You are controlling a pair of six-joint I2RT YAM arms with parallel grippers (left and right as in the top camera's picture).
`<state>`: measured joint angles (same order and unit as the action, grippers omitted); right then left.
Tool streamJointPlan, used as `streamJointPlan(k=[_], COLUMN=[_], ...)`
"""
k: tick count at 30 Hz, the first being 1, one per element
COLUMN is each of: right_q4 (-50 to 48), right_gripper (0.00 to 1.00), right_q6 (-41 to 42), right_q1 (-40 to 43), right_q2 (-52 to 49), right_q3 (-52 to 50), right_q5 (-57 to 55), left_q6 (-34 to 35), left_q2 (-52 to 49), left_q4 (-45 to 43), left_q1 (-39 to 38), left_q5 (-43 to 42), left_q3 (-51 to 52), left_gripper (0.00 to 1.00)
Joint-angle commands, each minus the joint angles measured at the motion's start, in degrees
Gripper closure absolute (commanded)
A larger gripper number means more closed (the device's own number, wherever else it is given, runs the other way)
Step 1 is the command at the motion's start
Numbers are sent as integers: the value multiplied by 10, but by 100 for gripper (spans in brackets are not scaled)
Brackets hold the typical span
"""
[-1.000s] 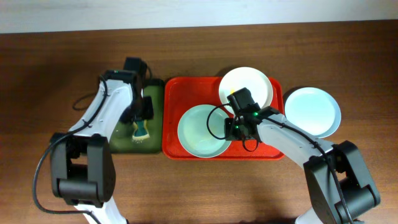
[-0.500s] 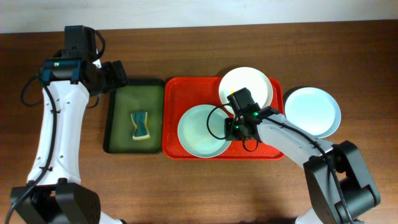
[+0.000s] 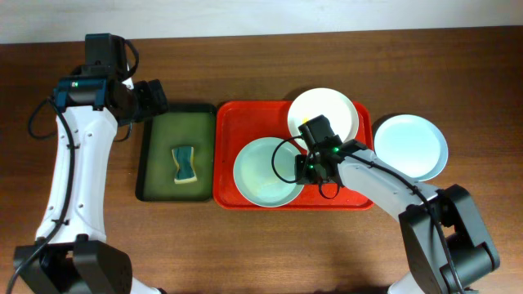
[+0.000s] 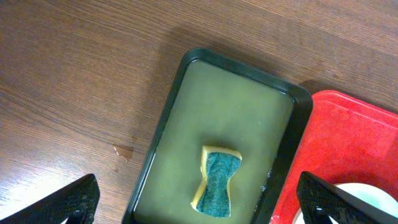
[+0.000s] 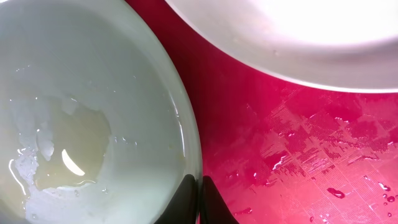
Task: Clean dirty plates on tray and stack at the side
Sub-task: 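Return the sponge to the black tray and raise the left arm, then lift the pale green plate with the right gripper and tilt it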
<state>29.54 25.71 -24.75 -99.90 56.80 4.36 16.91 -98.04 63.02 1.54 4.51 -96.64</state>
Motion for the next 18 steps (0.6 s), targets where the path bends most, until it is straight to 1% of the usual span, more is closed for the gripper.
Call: streamJointPlan(k=[1, 10, 15, 18], right_q4=[3, 6, 66, 81], right_gripper=[96, 96, 96, 96], right_q6=[-1, 3, 3, 21], right_q1=[-2, -2, -2, -2], right_q2=[1, 3, 4, 4], right_q3=[4, 11, 85, 100], right_q5=[-3, 4, 28, 28], left_q6=[-3, -3, -3, -3], left_q2=[-1, -1, -1, -1], left_q4=[1, 0, 1, 1], left_q1=[1, 1, 1, 1], left_q5=[0, 0, 0, 0], left_q3=[0, 0, 0, 0], left_gripper=[0, 1, 1, 0])
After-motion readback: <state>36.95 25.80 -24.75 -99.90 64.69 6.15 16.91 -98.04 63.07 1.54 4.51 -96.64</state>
